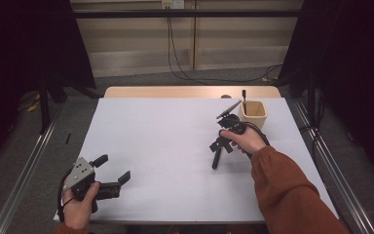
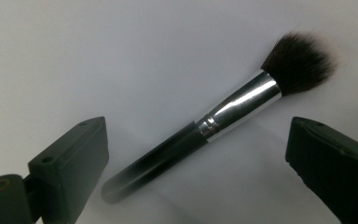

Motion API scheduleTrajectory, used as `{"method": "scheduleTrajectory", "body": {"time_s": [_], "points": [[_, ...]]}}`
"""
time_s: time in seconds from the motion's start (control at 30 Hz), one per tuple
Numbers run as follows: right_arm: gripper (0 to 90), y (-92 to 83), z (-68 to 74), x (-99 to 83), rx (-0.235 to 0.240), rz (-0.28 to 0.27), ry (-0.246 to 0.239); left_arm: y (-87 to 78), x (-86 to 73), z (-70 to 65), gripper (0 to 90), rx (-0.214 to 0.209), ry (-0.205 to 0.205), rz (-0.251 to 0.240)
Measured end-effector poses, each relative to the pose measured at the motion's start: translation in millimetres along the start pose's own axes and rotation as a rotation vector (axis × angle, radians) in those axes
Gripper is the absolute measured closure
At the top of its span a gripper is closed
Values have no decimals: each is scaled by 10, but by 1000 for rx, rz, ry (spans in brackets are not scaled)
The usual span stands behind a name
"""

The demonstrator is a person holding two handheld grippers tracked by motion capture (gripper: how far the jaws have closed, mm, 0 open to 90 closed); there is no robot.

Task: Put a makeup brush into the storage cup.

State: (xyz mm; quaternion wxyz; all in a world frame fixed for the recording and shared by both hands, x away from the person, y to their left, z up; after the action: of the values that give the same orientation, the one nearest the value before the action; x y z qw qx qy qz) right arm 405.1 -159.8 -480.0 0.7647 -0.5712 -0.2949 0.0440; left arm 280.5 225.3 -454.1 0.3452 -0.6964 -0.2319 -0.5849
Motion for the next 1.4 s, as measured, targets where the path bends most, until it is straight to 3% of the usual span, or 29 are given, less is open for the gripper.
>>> {"method": "scheduleTrajectory", "body": {"time_s": [0.1,0.43,0.77,0.9,1.17,1.3,1.4], "points": [[71,40,-29,13,-22,18,-5,0,-2,1,18,-1,-1,1],[114,120,-98,50,-53,66,49,2,-5,2,18,-3,6,8],[272,191,-126,64,-67,63,102,1,-7,-1,19,-7,7,12],[312,232,-128,33,-78,90,104,0,-11,4,19,-5,7,13],[363,250,-123,48,-110,88,95,5,-13,6,18,0,6,16],[441,248,-144,56,-133,86,105,6,-14,0,18,-1,3,16],[541,237,-163,49,-158,87,80,5,-13,1,18,-2,6,17]]}}
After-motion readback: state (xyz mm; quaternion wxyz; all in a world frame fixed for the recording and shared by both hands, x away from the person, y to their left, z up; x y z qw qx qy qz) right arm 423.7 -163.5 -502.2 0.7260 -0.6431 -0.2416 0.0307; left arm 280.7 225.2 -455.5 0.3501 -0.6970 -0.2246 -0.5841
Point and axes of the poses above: each handheld gripper's, and its own axes: y roughly forward along the jaws, x roughly out of its top, z roughly to its left, the point moved 5 cm from there along y, roughly forward along the jaws, and after that the axes turned 5 degrees about -z, right-handed, at the moved point
